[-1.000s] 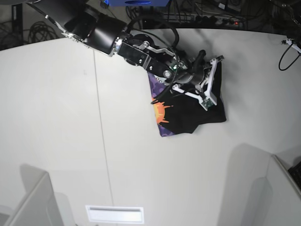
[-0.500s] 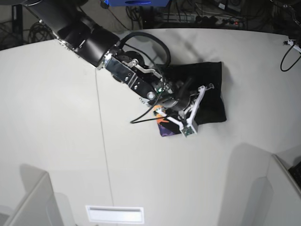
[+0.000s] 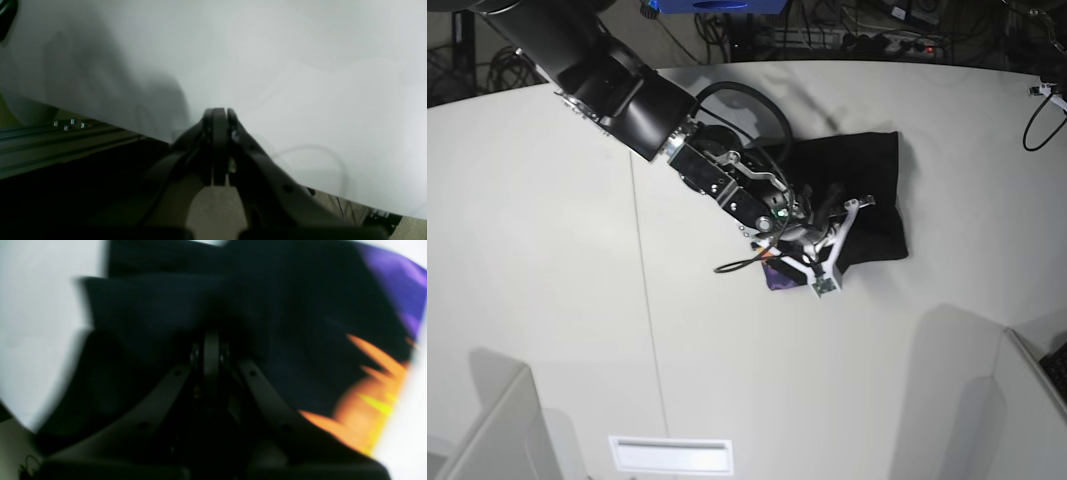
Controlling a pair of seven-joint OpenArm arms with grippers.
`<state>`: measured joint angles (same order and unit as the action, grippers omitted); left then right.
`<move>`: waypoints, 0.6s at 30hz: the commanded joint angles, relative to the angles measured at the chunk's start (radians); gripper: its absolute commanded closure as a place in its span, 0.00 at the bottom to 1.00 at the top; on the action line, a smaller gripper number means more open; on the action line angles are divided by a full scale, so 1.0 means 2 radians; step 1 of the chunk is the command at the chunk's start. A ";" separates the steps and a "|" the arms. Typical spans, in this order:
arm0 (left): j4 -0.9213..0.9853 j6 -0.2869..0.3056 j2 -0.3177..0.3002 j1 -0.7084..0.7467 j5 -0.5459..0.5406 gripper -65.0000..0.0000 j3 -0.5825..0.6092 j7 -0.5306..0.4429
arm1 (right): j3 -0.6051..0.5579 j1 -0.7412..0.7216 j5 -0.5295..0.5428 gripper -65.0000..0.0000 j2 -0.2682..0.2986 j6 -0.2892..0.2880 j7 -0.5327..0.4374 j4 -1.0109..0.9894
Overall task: Fold the T-shirt properly
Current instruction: 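Press and adjust the folded bundle with the right gripper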
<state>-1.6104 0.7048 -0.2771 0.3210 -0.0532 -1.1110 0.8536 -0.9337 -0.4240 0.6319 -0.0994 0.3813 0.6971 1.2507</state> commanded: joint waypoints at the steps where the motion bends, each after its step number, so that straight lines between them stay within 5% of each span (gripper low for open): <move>1: -0.008 -0.003 -0.011 0.003 -0.001 1.00 -0.003 -0.006 | 0.003 -0.020 0.000 1.00 -0.014 -0.005 -0.019 0.001; 9: -0.011 -0.003 -0.011 0.003 -0.001 1.00 -0.004 -0.006 | -0.054 -0.055 0.005 1.00 -0.029 -0.018 -0.070 -0.002; 13: -0.008 -0.003 -0.011 -0.001 -0.001 1.00 -0.003 -0.006 | -0.057 -0.055 0.063 1.00 -0.029 -0.029 -0.084 0.027; 18: -0.008 -0.003 -0.011 -0.003 -0.001 1.00 -0.003 -0.006 | -0.054 -0.055 0.080 1.00 -0.023 -0.058 -0.047 0.097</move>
<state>-1.6135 0.7044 -0.2775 0.3138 -0.0528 -1.1095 0.8536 -1.0512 -0.5068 0.7921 -0.1364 0.2649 0.6247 1.4319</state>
